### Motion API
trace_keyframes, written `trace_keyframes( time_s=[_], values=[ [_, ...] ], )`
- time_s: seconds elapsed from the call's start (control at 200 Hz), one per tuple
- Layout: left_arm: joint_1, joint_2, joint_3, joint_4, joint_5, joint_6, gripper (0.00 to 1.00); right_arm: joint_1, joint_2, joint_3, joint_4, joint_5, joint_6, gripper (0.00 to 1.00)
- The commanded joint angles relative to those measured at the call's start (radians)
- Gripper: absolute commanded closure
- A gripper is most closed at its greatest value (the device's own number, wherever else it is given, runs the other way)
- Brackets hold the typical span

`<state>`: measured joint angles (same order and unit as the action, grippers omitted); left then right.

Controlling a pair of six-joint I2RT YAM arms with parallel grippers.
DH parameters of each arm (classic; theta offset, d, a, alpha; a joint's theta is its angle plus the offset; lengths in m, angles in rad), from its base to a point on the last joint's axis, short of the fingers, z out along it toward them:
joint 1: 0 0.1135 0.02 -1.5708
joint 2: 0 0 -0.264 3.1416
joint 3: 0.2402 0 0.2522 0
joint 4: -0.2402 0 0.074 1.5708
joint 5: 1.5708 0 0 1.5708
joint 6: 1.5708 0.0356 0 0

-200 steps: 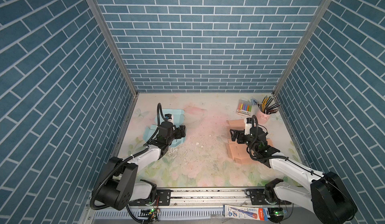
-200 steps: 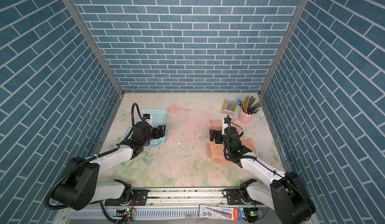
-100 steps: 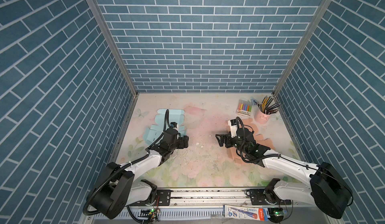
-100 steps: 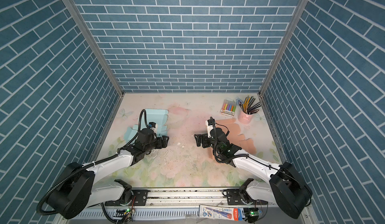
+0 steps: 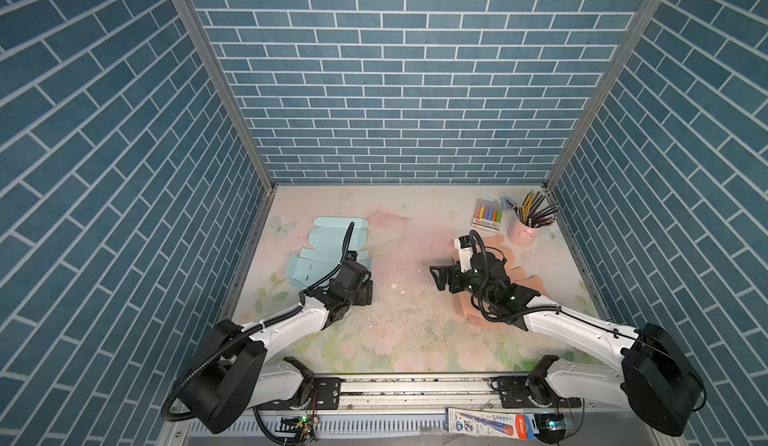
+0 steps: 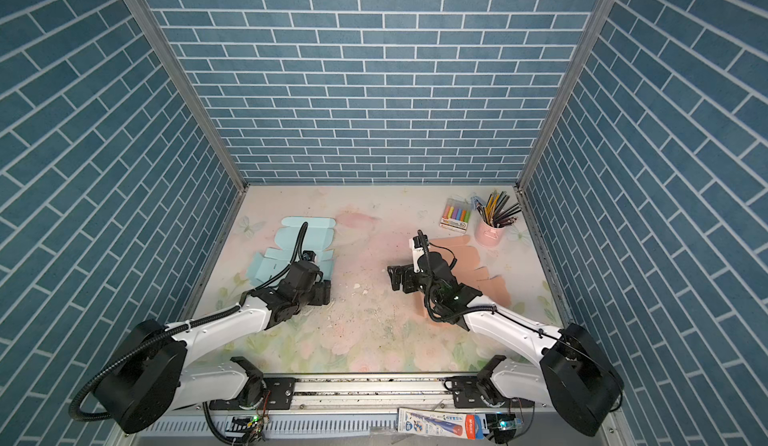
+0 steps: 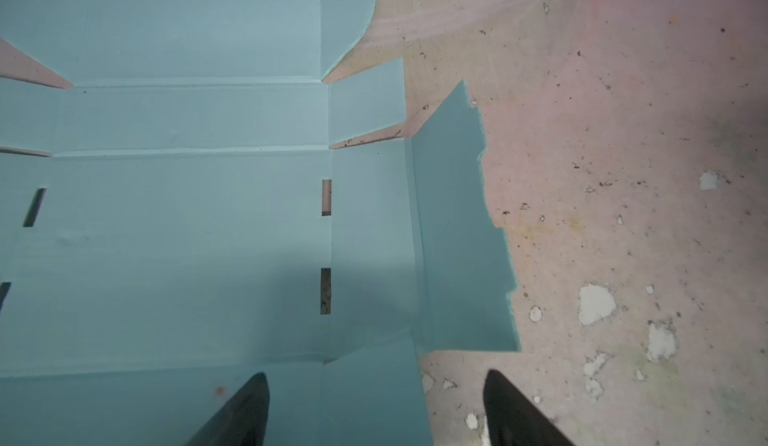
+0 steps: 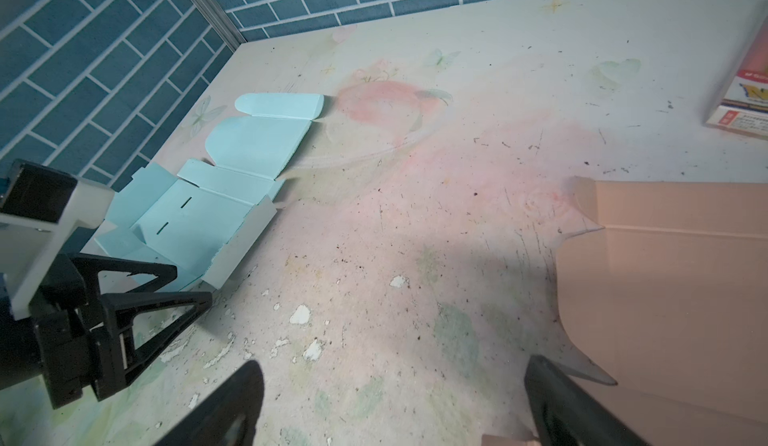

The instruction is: Fold the paper box

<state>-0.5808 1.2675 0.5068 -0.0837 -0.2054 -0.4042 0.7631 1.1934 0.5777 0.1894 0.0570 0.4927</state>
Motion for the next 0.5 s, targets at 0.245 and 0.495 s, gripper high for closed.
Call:
trace_keyframes(
  time_s=[0.245, 0.495],
  values=[
    [-0.044, 0.045, 0.051, -0.061, -0.077, -0.014, 0.41, 0.007, -0.079, 0.012, -0.059, 0.073, -0.008, 0.02],
    [-0.076, 0.079, 0.084, -0.108, -0.116, -0.031, 0.6, 0.006, -0.124, -0.02, -0.048, 0.096, -0.02, 0.02]
  ],
)
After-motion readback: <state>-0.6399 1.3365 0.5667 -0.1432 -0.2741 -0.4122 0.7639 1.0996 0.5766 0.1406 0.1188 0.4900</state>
